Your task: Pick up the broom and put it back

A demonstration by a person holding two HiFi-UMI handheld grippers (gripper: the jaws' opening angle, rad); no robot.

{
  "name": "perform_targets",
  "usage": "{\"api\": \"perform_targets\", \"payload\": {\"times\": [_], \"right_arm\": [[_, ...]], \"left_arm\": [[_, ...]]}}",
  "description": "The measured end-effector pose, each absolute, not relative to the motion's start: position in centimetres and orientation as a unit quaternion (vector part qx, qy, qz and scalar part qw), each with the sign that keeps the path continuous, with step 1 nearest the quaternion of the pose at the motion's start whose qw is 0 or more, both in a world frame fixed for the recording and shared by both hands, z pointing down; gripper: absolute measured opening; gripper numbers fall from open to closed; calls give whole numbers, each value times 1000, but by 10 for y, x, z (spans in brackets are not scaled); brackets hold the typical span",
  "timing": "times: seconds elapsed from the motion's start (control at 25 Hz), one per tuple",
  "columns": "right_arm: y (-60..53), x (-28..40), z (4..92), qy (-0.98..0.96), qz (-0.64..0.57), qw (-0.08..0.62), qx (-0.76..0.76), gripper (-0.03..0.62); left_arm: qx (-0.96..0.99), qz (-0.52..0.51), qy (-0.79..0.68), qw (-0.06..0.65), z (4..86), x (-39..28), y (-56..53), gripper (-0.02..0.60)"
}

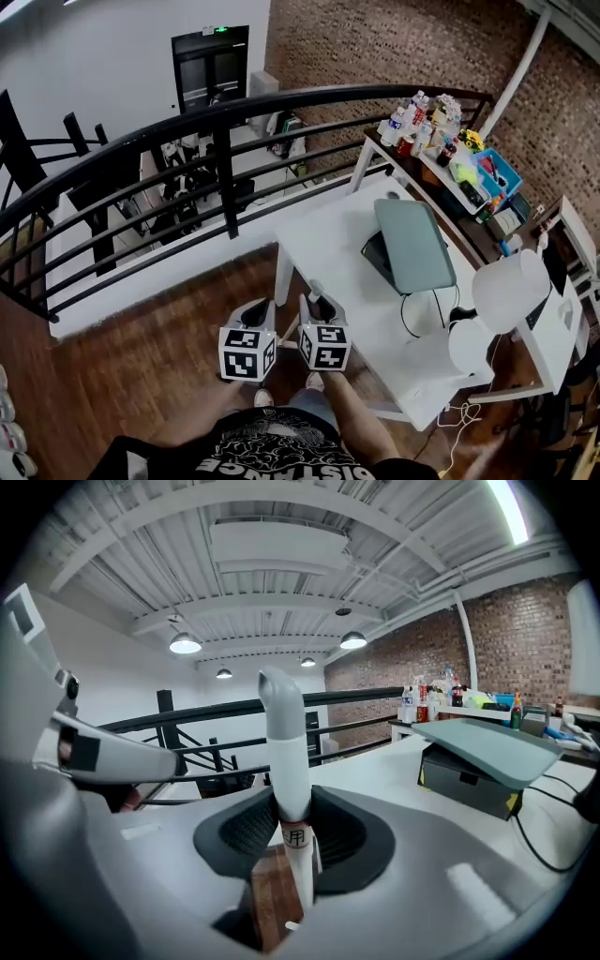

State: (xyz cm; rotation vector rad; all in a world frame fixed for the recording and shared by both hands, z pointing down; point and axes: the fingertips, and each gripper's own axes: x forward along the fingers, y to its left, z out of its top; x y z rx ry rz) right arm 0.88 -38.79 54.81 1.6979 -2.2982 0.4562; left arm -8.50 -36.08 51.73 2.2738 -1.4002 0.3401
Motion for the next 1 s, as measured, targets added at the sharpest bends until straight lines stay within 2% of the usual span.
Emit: {"api": "perform_targets", "payload": {"times": [0.52, 1.0], "right_arm": [[-371, -13, 446, -818, 109, 64, 561, 98], [-373, -20, 437, -821, 94, 67, 560, 98]], "left_arm": [[821, 86, -522, 213, 494, -103, -363, 5], [826, 85, -515, 212, 490, -98, -365, 5]]}}
